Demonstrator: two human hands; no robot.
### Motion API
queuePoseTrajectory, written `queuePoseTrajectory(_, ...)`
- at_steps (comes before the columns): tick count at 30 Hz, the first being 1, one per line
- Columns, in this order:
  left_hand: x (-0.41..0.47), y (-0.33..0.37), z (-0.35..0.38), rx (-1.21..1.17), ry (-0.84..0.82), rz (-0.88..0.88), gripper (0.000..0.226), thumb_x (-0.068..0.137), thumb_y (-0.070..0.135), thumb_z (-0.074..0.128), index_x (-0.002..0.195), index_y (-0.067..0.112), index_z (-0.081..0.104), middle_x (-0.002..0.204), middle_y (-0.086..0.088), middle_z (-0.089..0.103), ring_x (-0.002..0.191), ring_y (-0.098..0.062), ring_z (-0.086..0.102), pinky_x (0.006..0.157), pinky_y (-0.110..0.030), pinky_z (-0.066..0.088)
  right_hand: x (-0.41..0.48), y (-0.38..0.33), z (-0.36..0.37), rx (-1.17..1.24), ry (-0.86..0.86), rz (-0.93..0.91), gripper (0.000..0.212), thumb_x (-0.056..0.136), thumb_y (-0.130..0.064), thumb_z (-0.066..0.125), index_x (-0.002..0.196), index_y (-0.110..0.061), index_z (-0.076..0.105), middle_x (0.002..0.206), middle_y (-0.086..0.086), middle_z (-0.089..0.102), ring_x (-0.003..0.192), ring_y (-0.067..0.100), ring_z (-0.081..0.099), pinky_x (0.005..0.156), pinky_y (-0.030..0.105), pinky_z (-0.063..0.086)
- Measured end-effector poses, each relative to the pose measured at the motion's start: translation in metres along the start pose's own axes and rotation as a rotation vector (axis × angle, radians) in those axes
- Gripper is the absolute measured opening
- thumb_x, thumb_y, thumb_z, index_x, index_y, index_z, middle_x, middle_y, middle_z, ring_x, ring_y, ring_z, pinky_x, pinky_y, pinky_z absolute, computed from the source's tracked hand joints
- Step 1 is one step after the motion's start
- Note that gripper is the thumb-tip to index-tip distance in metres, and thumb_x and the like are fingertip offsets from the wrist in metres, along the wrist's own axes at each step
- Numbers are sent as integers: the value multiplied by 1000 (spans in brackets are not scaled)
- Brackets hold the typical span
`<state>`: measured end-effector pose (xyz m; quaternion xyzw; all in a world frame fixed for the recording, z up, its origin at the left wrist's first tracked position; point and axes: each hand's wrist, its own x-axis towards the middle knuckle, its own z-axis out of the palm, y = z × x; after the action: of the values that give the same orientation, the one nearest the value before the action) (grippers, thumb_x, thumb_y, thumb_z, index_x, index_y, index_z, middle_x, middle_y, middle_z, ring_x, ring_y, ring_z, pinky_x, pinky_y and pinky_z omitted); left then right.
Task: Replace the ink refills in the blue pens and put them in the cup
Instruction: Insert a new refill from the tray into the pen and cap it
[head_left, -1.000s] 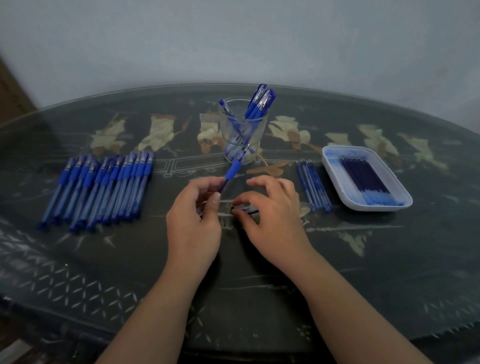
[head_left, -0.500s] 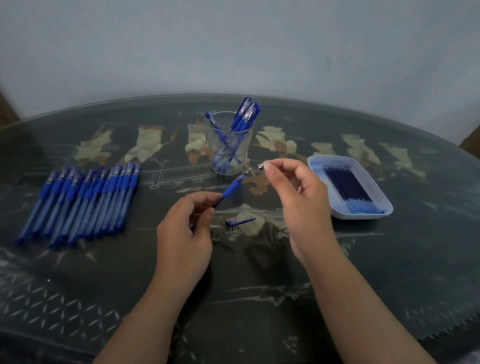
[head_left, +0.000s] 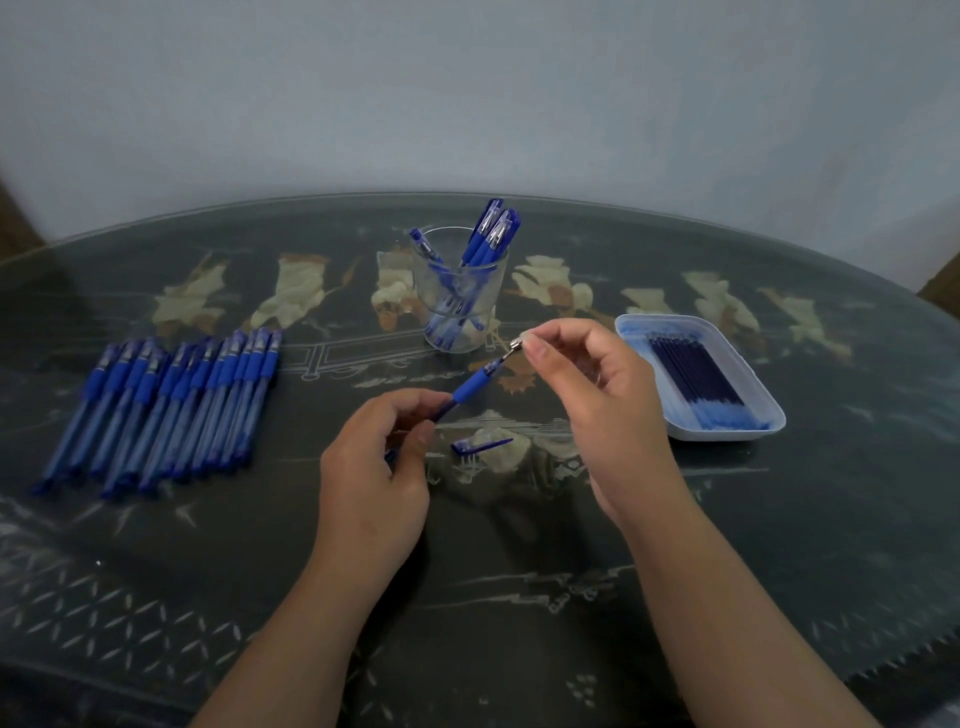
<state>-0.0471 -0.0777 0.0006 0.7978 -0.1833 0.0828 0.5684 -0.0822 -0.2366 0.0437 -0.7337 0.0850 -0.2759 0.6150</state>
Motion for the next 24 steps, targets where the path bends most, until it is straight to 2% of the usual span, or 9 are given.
queuePoseTrajectory(3, 0, -1, 0, 6, 1, -3, 38, 90, -3, 59, 98, 34, 65, 99, 18, 66, 96, 8, 59, 81, -1, 40, 0, 4, 2, -122, -64, -42, 6, 91, -21, 69, 88, -27, 69, 95, -4, 69, 91, 13, 64, 87, 34, 53)
queuePoseTrajectory(7, 1, -3, 0, 3, 14, -12, 38, 90, -3, 59, 97, 34, 65, 99, 16, 67, 96, 7, 60, 80, -1, 39, -1, 6, 3, -217, -95, -75, 5, 92, -25, 67, 90, -29, 67, 99, -5, 67, 95, 12, 62, 88, 35, 51)
queuePoseTrajectory(9, 0, -2, 0, 1, 5, -17, 36, 90, -3, 59, 98, 32, 66, 100, 16, 67, 96, 7, 60, 80, -1, 39, -1, 6, 2, -213, -99, -71, 4, 92, -25, 67, 94, -28, 67, 101, -6, 67, 96, 12, 62, 89, 36, 52)
queuePoseTrajectory(12, 0, -2, -1, -5, -7, -12, 37, 90, -2, 59, 99, 33, 66, 100, 16, 67, 97, 7, 60, 81, -2, 40, 0, 4, 2, -131, -116, -62, 16, 93, -20, 66, 105, -30, 70, 105, -8, 70, 101, 12, 64, 92, 39, 53)
queuePoseTrajectory(14, 0, -2, -1, -3, -8, -9, 37, 91, -2, 59, 98, 34, 66, 101, 16, 67, 97, 6, 60, 81, -2, 40, -1, 4, 2, -102, -116, -67, 15, 92, -19, 67, 101, -30, 73, 105, -5, 71, 101, 12, 66, 92, 42, 54)
queuePoseTrajectory(17, 0, -2, -1, -3, -10, -10, 36, 91, -2, 59, 99, 33, 66, 101, 15, 67, 97, 6, 60, 81, -2, 40, -1, 5, 4, -114, -110, -28, 5, 86, -32, 72, 90, -30, 70, 98, -5, 71, 96, 9, 66, 89, 36, 54)
queuePoseTrajectory(20, 0, -1, 0, -4, -19, -8, 36, 91, -2, 59, 98, 33, 65, 101, 16, 67, 97, 7, 60, 81, -2, 40, -1, 4, 3, -67, -127, 20, 25, 80, -43, 68, 99, -27, 66, 99, -7, 69, 95, 2, 64, 85, 22, 52)
queuePoseTrajectory(22, 0, -1, 0, -8, -17, -9, 38, 90, -2, 59, 98, 34, 65, 101, 16, 67, 97, 7, 60, 81, -1, 39, -1, 4, 1, 17, -172, 37, 22, 88, -30, 66, 110, -27, 68, 106, -5, 70, 102, 2, 64, 89, 22, 52)
queuePoseTrajectory(24, 0, -1, 0, -8, -13, -5, 38, 90, -2, 59, 97, 35, 65, 101, 15, 67, 97, 7, 60, 81, -1, 39, -1, 5, 2, -11, -152, -5, 15, 88, -19, 70, 101, -27, 72, 109, -4, 71, 106, 5, 64, 89, 26, 53)
